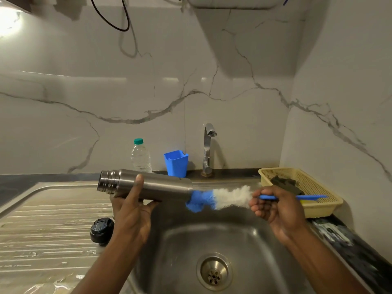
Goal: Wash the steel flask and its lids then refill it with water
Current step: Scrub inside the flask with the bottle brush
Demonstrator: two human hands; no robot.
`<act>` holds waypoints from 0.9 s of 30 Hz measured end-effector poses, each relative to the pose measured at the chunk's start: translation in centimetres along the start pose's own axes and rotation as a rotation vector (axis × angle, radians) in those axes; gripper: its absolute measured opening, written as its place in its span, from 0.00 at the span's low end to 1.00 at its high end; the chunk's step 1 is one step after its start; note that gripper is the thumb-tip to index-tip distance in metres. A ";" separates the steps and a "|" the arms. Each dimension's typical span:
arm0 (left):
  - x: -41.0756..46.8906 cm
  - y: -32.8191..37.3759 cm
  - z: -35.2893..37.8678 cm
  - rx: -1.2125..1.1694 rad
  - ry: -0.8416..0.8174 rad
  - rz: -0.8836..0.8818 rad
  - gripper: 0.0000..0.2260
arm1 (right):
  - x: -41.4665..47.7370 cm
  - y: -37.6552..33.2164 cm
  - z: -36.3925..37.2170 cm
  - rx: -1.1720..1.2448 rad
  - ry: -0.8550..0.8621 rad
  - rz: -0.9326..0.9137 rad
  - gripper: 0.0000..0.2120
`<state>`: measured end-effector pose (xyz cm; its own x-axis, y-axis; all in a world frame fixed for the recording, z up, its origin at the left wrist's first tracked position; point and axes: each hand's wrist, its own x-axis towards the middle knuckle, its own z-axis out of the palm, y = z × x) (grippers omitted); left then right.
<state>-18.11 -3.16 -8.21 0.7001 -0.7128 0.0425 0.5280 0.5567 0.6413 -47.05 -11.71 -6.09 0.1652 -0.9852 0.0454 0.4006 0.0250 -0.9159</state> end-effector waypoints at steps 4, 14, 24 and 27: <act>-0.2 -0.2 0.0 0.002 -0.010 -0.020 0.17 | -0.1 0.0 0.1 -0.014 -0.006 -0.011 0.13; -0.3 -0.2 0.1 -0.012 -0.005 -0.033 0.22 | -0.2 0.7 0.4 -0.018 -0.015 -0.005 0.14; -0.6 -0.3 0.4 -0.018 -0.003 -0.018 0.17 | 0.0 1.1 0.4 -0.025 -0.035 0.003 0.13; -0.5 -0.3 0.4 0.001 -0.008 -0.019 0.20 | 0.1 0.7 0.3 -0.032 -0.026 -0.003 0.14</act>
<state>-18.80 -3.19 -8.15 0.6858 -0.7269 0.0361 0.5412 0.5425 0.6426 -46.51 -11.69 -6.63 0.1878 -0.9805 0.0580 0.3722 0.0164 -0.9280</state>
